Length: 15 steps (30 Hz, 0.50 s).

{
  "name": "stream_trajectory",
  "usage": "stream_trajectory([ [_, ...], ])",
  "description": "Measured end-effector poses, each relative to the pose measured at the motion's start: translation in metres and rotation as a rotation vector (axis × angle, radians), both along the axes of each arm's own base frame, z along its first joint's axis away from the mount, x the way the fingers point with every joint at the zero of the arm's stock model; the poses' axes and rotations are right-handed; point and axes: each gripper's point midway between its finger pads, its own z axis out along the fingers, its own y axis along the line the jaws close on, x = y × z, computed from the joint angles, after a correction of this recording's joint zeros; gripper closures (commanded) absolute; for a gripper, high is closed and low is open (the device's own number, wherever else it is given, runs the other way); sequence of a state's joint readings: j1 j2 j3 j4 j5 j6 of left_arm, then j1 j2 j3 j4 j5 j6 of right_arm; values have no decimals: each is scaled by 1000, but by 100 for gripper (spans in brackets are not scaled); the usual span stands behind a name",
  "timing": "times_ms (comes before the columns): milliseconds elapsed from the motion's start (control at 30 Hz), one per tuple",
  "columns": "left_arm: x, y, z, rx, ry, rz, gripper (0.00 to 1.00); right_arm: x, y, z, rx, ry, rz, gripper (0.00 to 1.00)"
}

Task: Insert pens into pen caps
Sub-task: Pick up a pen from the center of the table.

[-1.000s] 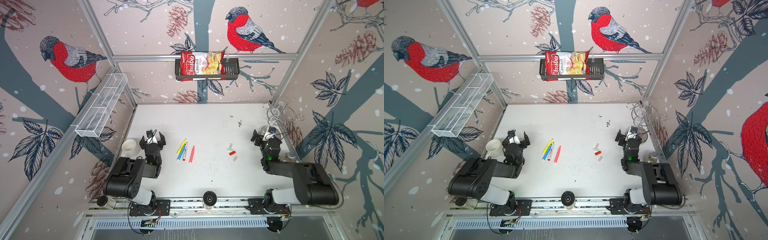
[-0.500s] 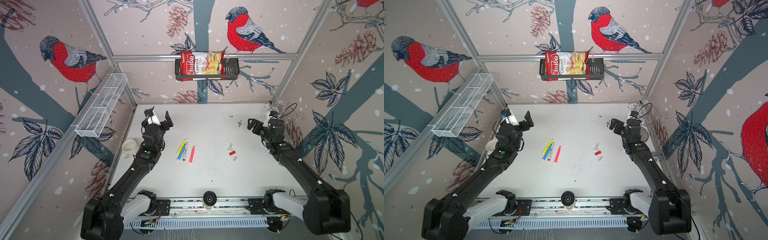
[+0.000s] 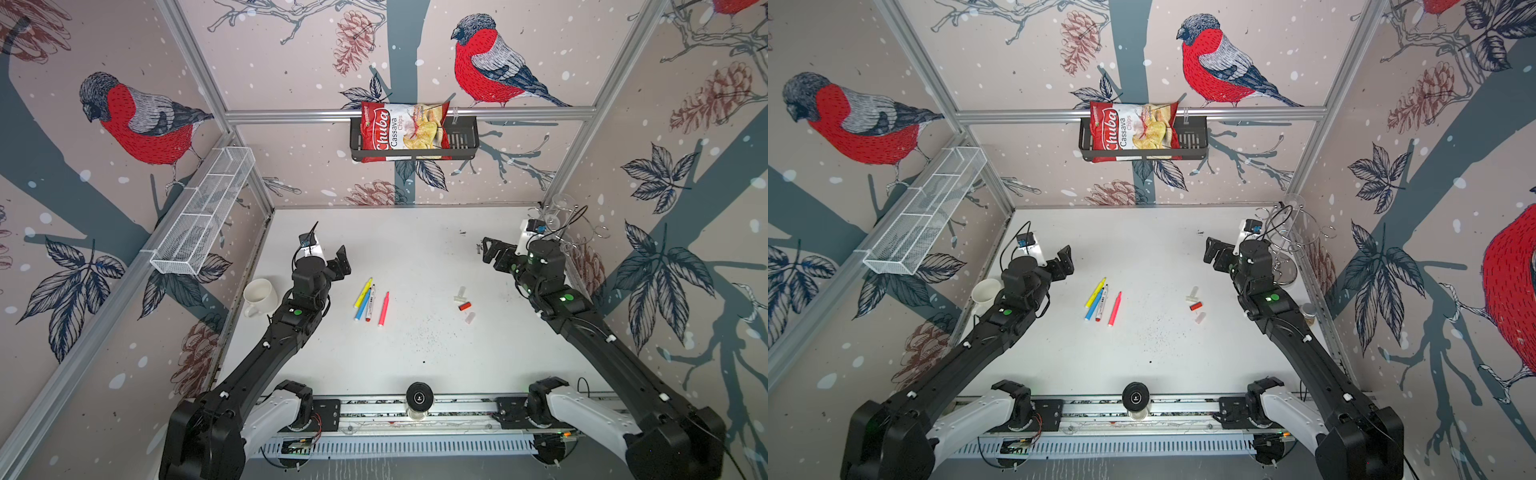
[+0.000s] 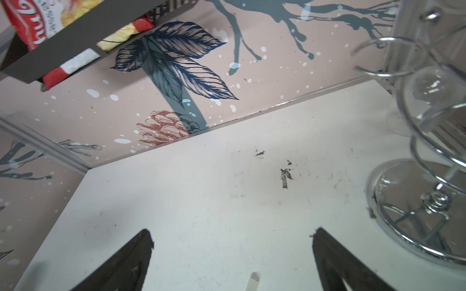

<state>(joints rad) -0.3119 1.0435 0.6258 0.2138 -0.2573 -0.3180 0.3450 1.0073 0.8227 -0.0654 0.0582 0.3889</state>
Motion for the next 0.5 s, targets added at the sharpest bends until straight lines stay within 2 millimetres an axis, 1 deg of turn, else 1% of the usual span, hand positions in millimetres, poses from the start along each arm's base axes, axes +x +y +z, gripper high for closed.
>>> stream_trajectory([
  [67,4,-6,-13,-11,38,-19,19,-2,10,4,1,-5,53,0],
  [133,11,-13,-29,-9,91,-44,25,-1,18,3,1,12,93,0],
  [233,26,-28,-48,-10,176,-92,36,7,30,-6,2,57,132,1],
  [300,36,-38,-60,-30,232,-120,40,11,40,-13,-3,95,159,0],
  [333,40,-42,-64,-35,252,-130,42,14,46,-16,-2,109,173,1],
  [400,44,-51,-79,-48,308,-165,45,18,55,-20,-8,134,191,1],
  [500,42,-61,-101,-70,396,-204,47,19,65,-27,-14,163,212,1],
])
